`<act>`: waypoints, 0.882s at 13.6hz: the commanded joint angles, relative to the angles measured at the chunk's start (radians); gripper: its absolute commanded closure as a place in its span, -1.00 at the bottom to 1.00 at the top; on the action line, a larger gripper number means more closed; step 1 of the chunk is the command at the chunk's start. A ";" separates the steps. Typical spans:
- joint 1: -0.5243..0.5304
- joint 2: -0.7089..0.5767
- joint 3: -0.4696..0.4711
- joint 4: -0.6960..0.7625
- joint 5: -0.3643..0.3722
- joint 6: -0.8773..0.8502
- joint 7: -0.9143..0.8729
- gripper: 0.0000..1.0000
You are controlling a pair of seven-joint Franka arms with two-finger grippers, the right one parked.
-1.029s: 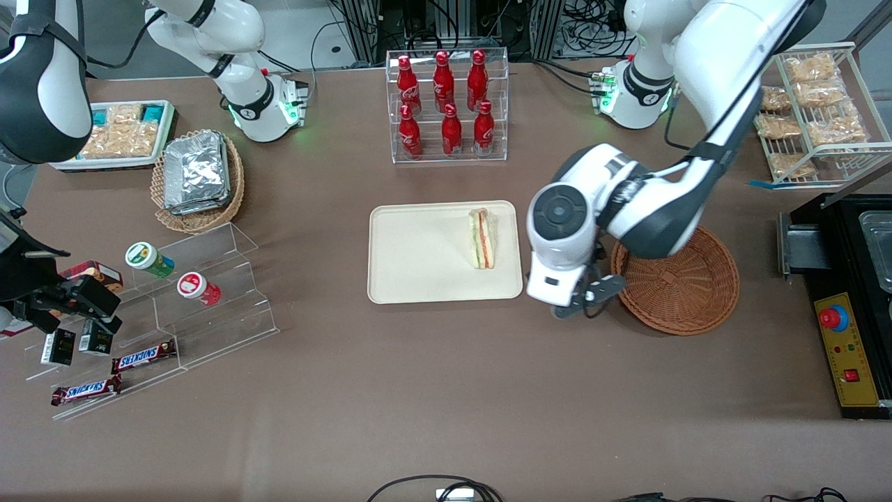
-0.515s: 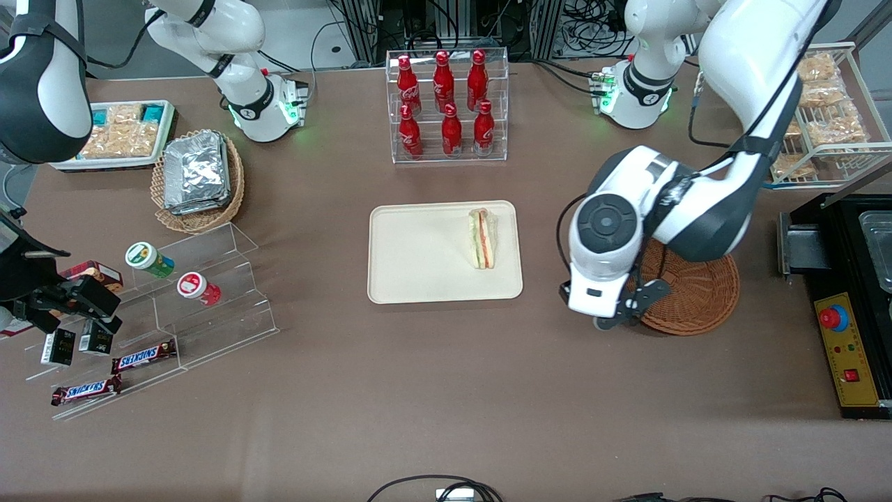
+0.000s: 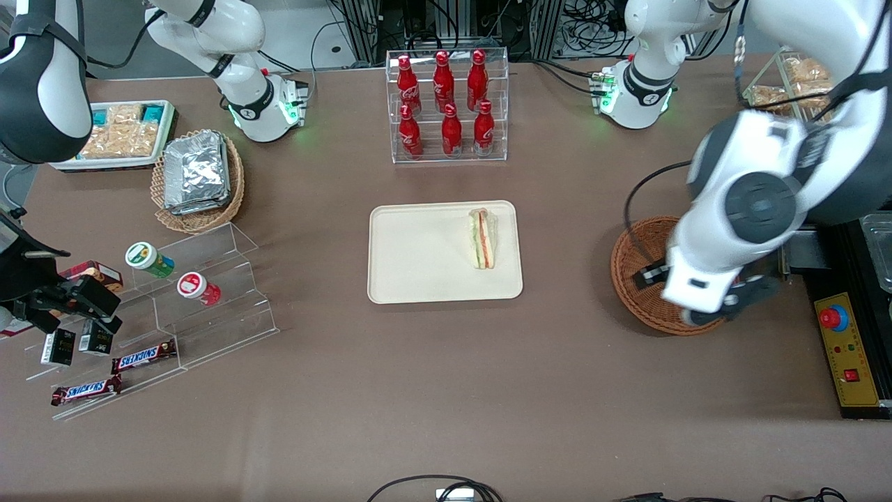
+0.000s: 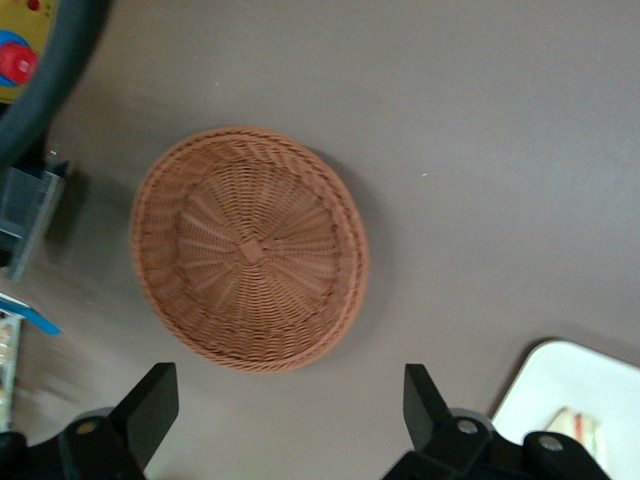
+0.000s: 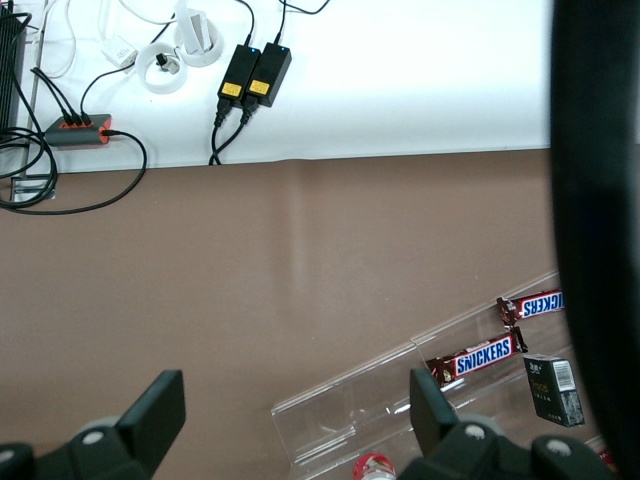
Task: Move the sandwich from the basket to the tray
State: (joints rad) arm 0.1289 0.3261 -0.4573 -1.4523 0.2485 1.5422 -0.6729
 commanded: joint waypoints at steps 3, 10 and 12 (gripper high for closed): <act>0.015 -0.151 0.106 -0.036 -0.074 -0.102 0.347 -0.99; 0.058 -0.268 0.167 -0.037 -0.192 -0.149 0.745 -0.99; 0.060 -0.291 0.180 -0.042 -0.195 -0.149 0.797 -0.99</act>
State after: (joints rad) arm 0.1779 0.0816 -0.2832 -1.4603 0.0759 1.3991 0.0655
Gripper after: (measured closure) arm 0.004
